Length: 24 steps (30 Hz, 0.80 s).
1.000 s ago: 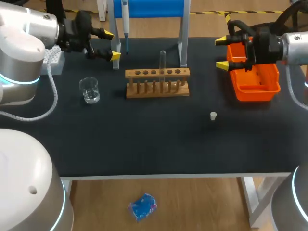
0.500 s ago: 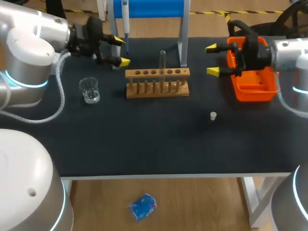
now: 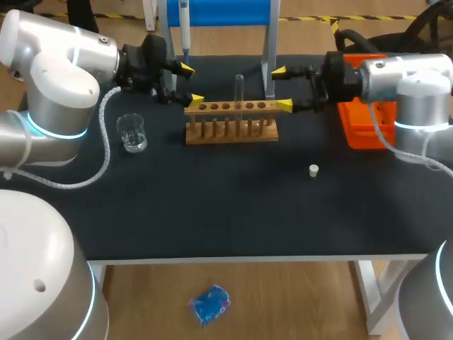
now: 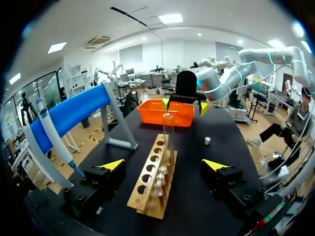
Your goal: Invert the test tube, pick up the pipette, mount the tip to pipette, aspirate from beaker and dispense into the tube, eject the tip, return the pipette, and cap with the stopper.
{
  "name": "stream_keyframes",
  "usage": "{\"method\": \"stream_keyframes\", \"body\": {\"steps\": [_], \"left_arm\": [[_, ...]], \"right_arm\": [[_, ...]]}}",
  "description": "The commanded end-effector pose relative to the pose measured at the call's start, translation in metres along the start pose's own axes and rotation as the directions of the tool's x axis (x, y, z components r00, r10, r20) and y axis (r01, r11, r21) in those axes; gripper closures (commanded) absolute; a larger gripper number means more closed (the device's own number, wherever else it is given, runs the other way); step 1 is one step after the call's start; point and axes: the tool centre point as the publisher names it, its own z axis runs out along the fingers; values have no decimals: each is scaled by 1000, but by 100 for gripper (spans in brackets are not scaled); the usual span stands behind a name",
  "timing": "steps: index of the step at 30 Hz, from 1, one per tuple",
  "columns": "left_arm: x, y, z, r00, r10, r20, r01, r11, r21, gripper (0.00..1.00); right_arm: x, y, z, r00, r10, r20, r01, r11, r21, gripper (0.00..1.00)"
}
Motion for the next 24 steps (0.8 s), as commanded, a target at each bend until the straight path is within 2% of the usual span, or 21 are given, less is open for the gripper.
{"method": "stream_keyframes", "body": {"steps": [1,19,20,23,24], "left_arm": [[1,0,0,1000,0,2,0,1000,-1,0],[1,0,0,1000,0,2,0,1000,-1,0],[1,0,0,1000,0,2,0,1000,-1,0],[1,0,0,1000,0,2,0,1000,-1,0],[1,0,0,1000,0,2,0,1000,-1,0]], "right_arm": [[-14,-9,18,996,8,-89,-9,1000,-8,0],[-24,-8,72,993,31,-114,-32,999,-8,0],[-24,-8,74,993,32,-112,-33,999,-9,2],[-24,-9,78,994,33,-107,-34,999,-8,19],[-24,-9,79,994,33,-106,-34,999,-8,21]]}}
